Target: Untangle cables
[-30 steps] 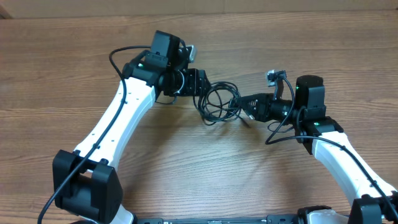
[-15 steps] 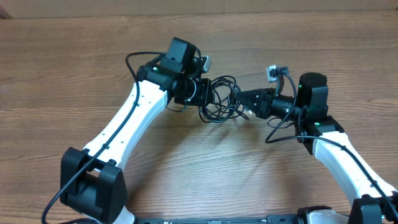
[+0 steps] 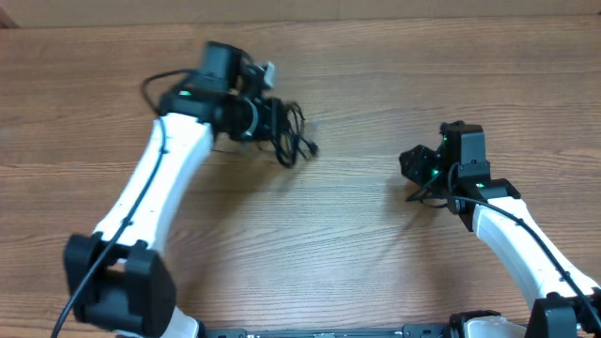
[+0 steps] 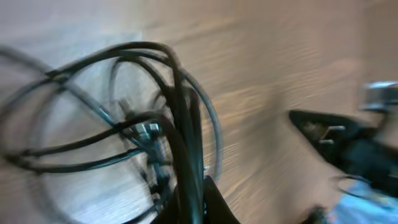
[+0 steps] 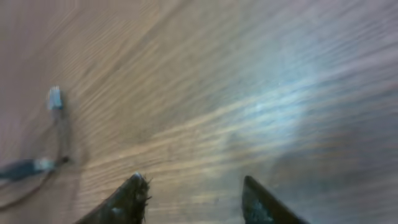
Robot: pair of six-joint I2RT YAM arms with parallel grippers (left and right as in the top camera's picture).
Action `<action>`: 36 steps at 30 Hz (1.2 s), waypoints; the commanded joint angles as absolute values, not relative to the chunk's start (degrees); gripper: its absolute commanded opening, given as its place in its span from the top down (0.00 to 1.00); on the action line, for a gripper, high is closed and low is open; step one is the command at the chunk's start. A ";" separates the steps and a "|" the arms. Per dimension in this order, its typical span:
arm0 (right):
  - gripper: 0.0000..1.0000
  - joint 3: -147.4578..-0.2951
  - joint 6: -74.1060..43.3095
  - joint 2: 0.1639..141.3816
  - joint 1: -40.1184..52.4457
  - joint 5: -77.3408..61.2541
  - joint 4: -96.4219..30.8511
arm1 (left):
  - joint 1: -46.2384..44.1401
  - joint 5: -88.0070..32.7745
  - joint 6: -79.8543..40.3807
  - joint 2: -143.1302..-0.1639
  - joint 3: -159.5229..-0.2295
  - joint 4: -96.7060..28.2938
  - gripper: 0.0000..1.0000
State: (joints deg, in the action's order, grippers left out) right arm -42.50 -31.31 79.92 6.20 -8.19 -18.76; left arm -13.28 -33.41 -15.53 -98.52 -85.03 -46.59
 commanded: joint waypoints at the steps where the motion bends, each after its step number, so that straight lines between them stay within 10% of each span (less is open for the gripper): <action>1: 0.42 -43.20 -28.58 79.85 6.37 -17.23 -13.80 | -12.32 -53.78 -12.14 -94.37 -87.55 -43.62 0.96; 9: 0.26 -43.20 -22.24 79.85 6.39 -53.47 2.11 | -15.22 -43.48 -12.69 -94.89 -87.48 -44.69 0.96; 21: 0.25 -43.20 -22.46 79.85 6.39 -52.88 7.22 | -21.17 -59.96 -13.37 -94.89 -87.48 -34.61 0.96; 26: 0.50 -43.20 -22.68 79.85 6.39 -46.65 8.12 | -21.74 -64.45 -13.54 -94.91 -87.48 -35.44 0.96; 31: 0.96 -43.20 -25.06 79.85 6.37 -35.09 5.15 | -21.74 -61.67 -13.23 -94.89 -87.48 -38.04 0.96; 36: 0.96 -43.20 -31.31 79.85 6.37 -25.74 -2.48 | -21.74 -41.10 -12.43 -94.91 -87.48 -44.47 0.96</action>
State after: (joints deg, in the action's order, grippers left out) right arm -42.76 -27.66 79.94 6.68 -35.14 -0.80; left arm -21.41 -53.76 -13.28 -95.72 -86.15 -42.52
